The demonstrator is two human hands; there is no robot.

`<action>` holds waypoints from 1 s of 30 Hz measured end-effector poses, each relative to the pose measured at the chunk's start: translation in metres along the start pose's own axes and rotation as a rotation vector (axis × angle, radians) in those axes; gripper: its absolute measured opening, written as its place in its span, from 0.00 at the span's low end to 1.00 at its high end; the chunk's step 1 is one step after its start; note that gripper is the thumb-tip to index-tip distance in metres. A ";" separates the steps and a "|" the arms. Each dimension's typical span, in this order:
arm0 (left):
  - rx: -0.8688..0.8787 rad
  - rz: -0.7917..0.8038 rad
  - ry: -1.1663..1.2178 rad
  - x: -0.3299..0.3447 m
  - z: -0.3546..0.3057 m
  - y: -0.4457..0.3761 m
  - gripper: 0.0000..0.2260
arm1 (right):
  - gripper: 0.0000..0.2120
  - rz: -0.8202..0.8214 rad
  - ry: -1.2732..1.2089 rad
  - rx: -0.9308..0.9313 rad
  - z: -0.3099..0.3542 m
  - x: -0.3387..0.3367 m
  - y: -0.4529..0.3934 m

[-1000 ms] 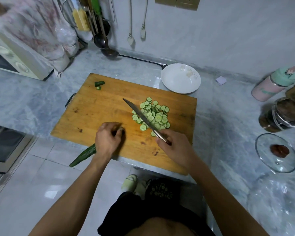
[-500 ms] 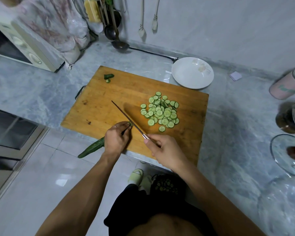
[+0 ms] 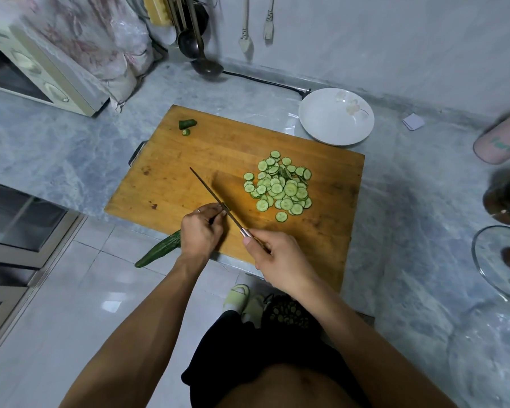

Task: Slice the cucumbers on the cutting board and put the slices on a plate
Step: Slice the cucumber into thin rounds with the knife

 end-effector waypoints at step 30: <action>-0.021 0.032 -0.157 0.014 -0.020 -0.009 0.11 | 0.14 -0.048 -0.001 0.083 -0.043 -0.028 -0.022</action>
Point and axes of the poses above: each hand's wrist, its own y-axis away from the middle knuckle, its own x-axis out of the palm, z = x × y, the point moved 10 cm from there along -y, towards the middle knuckle, and after that the axes turned 9 degrees about y, right-handed, at the moved point
